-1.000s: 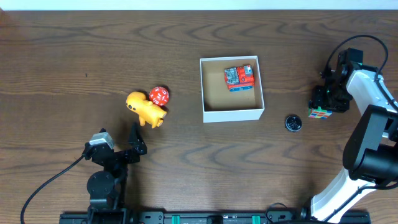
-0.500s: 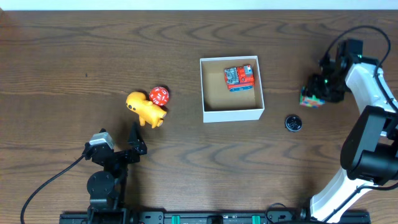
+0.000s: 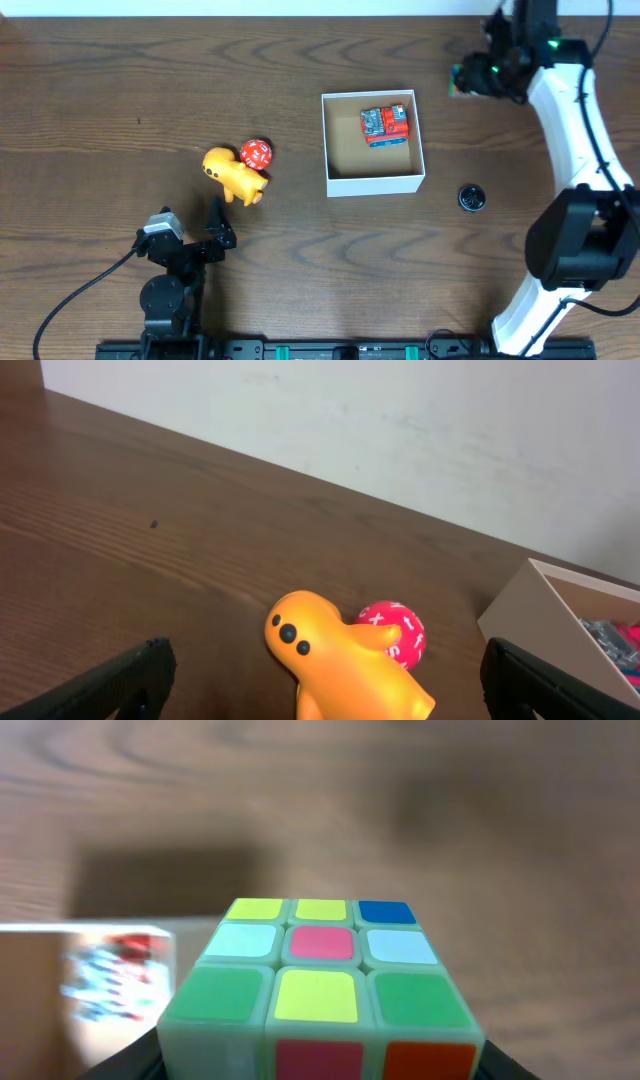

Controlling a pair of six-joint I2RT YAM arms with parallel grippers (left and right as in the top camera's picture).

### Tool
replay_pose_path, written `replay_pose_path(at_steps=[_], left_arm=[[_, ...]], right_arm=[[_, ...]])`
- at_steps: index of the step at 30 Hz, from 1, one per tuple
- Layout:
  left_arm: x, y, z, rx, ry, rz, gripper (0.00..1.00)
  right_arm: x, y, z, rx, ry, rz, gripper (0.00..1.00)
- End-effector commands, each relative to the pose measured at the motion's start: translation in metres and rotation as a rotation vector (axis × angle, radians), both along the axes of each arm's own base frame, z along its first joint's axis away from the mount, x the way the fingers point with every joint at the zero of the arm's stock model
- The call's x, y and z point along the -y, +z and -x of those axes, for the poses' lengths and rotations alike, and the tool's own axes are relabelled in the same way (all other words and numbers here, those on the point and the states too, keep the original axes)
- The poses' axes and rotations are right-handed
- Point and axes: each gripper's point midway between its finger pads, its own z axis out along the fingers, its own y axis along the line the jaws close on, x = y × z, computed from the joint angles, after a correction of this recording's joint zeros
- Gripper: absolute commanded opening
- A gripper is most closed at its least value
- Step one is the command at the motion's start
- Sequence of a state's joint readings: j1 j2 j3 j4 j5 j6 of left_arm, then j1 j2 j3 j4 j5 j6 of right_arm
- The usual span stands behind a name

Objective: Pack container
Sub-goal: 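Carry the Rubik's cube with the right gripper over the box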

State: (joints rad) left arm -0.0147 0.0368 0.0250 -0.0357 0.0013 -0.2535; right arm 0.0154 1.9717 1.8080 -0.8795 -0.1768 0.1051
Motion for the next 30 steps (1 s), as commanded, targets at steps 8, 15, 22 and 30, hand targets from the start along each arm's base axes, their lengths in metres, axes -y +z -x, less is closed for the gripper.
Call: replay_pose_path(at_steps=[8, 15, 22, 30], left_arm=[[-0.003, -0.019, 0.001, -0.058, 0.011, -0.018, 0.98], [-0.003, -0.019, 0.001, -0.058, 0.011, -0.018, 0.98], [-0.003, -0.019, 0.001, -0.058, 0.011, -0.018, 0.98], [-0.003, -0.019, 0.001, -0.058, 0.011, -0.018, 0.98]], right_arm=[[-0.107, 0.04, -0.009, 0.129, 0.089, -0.112, 0.43], [-0.165, 0.046, 0.003, 0.155, 0.169, -0.147, 0.43], [-0.201, 0.035, 0.018, 0.126, 0.208, -0.131, 0.45], [-0.215, 0.012, 0.032, 0.057, 0.225, -0.094, 0.43]])
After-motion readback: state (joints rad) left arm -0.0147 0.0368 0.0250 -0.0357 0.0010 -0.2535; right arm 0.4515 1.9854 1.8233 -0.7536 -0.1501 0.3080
